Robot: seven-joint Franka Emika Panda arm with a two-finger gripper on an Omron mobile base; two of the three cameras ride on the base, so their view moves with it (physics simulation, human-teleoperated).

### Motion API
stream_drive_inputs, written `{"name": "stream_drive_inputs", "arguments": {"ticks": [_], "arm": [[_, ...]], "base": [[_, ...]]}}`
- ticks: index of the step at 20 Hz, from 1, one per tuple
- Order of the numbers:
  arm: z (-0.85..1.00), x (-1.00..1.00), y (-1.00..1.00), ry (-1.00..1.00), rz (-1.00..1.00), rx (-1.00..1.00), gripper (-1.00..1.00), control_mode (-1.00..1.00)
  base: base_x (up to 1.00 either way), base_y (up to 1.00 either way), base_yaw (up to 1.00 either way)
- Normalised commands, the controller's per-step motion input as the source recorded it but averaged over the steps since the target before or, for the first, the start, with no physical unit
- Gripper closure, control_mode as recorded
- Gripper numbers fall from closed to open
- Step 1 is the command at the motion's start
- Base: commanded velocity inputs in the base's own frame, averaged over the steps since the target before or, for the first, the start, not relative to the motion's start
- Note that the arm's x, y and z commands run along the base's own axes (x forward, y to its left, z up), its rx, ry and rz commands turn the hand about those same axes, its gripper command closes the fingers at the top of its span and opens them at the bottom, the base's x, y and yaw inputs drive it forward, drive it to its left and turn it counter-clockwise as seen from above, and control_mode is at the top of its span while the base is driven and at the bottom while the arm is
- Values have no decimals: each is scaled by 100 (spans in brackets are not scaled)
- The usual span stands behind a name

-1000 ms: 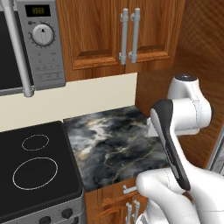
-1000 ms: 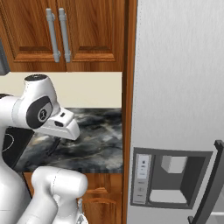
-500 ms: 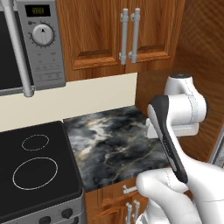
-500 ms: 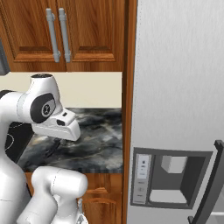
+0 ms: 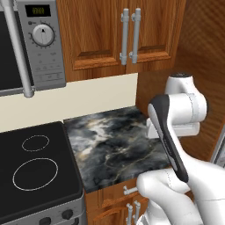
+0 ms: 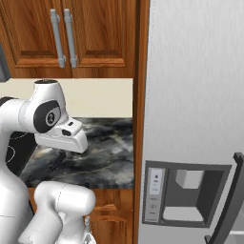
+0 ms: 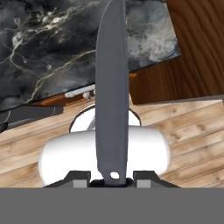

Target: Retrieve the butter from the fridge and place it on a plate on the dining table. Then retrieve the butter knife by the fridge and place it near the plate.

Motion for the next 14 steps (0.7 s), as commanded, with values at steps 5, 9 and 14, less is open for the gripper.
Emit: {"name": "stream_drive_inputs", "arguments": {"ticks": [5,9,14], "arm": [[0,-4,0,0,0,0,100,100],[0,0,0,0,0,0,100,100],[0,0,0,0,0,0,100,100]], "base": [[-38,0,0],[-69,4,0],[-55,18,3]]}}
